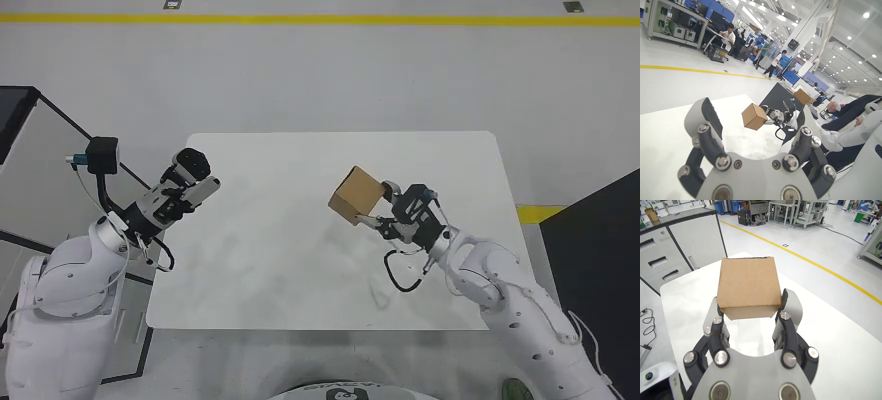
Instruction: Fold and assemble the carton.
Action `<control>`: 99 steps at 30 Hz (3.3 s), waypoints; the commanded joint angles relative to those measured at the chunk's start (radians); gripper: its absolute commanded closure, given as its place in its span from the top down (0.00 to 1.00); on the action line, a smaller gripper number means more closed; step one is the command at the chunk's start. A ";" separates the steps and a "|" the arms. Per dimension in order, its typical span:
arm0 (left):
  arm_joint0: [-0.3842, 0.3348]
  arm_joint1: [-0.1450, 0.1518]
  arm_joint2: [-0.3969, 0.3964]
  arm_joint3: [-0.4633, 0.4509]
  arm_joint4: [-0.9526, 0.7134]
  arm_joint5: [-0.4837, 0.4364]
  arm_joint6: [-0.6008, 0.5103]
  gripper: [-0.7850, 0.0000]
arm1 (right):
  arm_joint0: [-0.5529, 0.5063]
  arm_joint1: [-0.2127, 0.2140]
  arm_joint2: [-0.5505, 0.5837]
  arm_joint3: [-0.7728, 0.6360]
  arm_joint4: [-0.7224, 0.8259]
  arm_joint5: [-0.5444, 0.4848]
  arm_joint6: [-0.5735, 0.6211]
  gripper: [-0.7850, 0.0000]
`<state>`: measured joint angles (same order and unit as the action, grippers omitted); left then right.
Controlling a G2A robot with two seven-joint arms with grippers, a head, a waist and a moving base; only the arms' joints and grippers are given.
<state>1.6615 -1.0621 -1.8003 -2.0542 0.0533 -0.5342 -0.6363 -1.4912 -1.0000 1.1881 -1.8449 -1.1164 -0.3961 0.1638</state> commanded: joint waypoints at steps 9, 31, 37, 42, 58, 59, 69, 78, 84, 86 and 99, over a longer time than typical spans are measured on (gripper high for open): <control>0.000 0.000 0.000 0.000 0.000 0.000 0.000 1.00 | 0.006 -0.002 -0.011 0.012 -0.009 -0.003 -0.002 0.00; 0.000 0.000 0.000 0.000 0.000 0.000 0.000 1.00 | 0.006 -0.074 -0.188 0.221 -0.053 0.382 -0.224 0.00; 0.000 0.000 0.000 0.000 0.000 0.000 0.000 1.00 | 0.001 -0.081 -0.190 0.227 -0.060 0.433 -0.229 0.00; 0.000 0.000 0.000 0.000 0.000 0.000 0.000 1.00 | 0.006 -0.103 -0.218 0.245 -0.041 0.548 -0.223 0.00; 0.000 0.000 0.000 0.000 0.000 0.000 0.000 1.00 | 0.029 -0.148 -0.278 0.352 -0.031 0.575 -0.246 0.08; 0.000 0.000 0.000 0.000 0.000 0.000 0.000 1.00 | 0.028 -0.149 -0.278 0.355 -0.032 0.575 -0.245 0.14; 0.000 0.000 0.000 0.000 0.000 0.000 0.000 1.00 | 0.027 -0.161 -0.271 0.386 -0.043 0.563 -0.237 0.00; 0.000 0.000 0.000 0.000 0.000 0.000 0.000 1.00 | 0.015 -0.169 -0.258 0.386 -0.052 0.555 -0.238 1.00; 0.000 0.000 0.000 0.000 0.000 0.000 0.000 1.00 | -0.011 -0.166 -0.233 0.347 -0.077 0.541 -0.254 1.00; 0.000 0.000 0.000 0.000 0.000 0.000 0.000 1.00 | -0.025 -0.163 -0.218 0.321 -0.088 0.534 -0.256 1.00; 0.000 0.000 0.000 0.000 0.000 0.000 0.000 1.00 | -0.214 -0.106 0.113 0.057 0.013 0.379 -0.255 1.00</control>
<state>1.6615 -1.0621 -1.8003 -2.0542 0.0533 -0.5342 -0.6363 -1.6870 -1.1109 1.2583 -1.7689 -1.1177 -0.0042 -0.0949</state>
